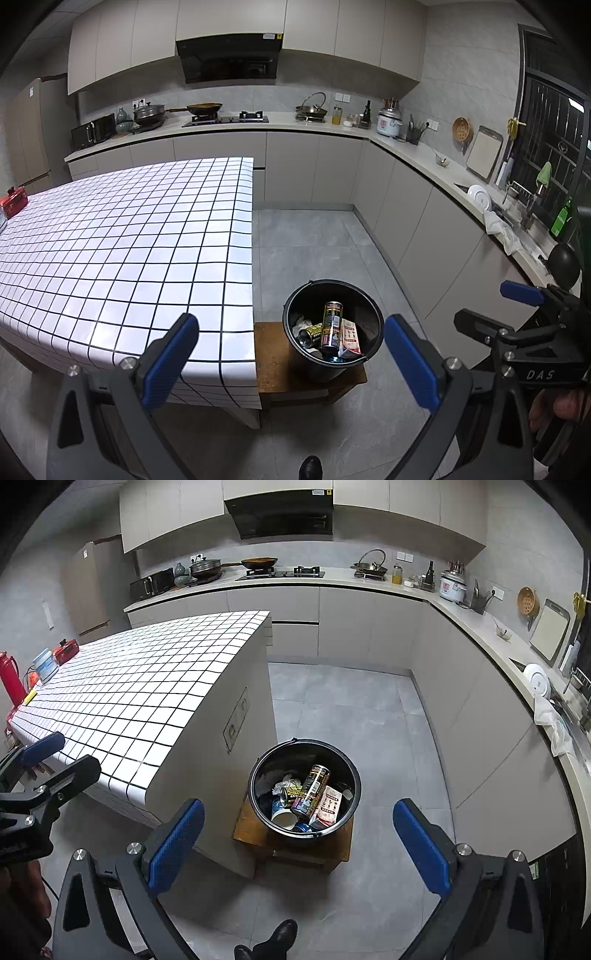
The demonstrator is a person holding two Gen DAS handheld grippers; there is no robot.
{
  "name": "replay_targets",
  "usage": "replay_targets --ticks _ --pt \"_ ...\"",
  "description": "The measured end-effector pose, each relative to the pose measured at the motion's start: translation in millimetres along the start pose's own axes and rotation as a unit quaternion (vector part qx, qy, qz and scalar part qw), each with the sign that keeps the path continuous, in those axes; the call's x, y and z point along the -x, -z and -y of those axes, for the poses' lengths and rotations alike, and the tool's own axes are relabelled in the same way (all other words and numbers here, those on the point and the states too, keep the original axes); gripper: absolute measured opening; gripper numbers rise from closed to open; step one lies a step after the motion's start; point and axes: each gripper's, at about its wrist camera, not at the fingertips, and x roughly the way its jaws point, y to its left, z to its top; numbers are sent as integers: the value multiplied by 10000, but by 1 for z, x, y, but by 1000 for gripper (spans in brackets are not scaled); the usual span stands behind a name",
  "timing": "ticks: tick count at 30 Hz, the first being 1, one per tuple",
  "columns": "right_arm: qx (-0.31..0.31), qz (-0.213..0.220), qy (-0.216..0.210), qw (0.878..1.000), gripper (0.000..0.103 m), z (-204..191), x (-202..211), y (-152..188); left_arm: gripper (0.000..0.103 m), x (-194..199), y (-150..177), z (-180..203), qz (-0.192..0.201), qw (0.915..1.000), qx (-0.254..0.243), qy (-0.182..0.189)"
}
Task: Collect trash
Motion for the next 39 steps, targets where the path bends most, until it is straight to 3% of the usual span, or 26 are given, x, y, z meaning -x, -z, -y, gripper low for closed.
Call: replay_targets --ticks 39 --pt "47 53 -59 10000 103 -5 -4 -5 101 -2 0 -1 121 9998 -140 5"
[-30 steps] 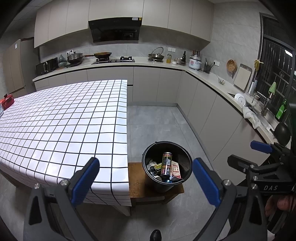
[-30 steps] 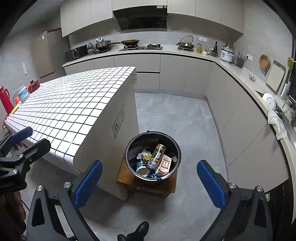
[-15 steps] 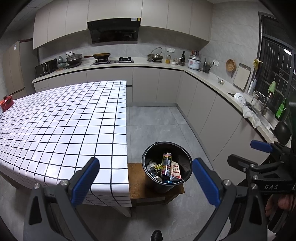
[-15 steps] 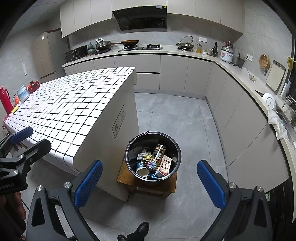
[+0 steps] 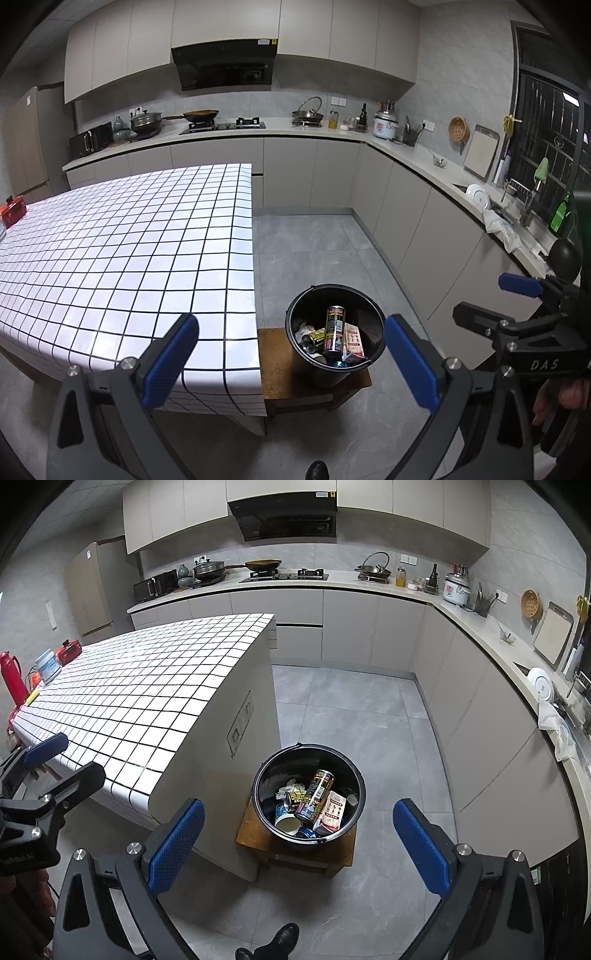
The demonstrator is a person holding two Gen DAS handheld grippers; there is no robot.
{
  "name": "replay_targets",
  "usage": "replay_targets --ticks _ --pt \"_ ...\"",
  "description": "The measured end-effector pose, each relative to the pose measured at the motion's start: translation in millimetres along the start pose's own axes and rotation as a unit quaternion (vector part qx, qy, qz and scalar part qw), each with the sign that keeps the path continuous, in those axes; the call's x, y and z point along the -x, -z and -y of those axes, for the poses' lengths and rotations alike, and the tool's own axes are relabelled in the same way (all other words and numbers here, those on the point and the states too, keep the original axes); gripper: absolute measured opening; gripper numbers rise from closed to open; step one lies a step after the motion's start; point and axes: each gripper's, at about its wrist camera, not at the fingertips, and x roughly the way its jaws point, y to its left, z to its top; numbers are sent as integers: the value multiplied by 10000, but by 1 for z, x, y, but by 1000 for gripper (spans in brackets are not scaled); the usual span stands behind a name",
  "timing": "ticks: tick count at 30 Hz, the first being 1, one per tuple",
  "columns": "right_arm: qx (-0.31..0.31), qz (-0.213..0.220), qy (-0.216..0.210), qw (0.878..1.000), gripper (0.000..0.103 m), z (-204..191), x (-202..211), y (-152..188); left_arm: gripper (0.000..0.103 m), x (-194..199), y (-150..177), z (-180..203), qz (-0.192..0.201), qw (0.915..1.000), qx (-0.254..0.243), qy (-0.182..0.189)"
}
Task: Collect trash
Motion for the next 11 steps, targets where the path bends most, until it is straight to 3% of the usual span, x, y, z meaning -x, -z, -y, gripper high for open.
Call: replay_targets --ticks 11 --pt "-4 15 -25 10000 103 2 -3 -3 102 -3 -4 -4 63 9998 154 86"
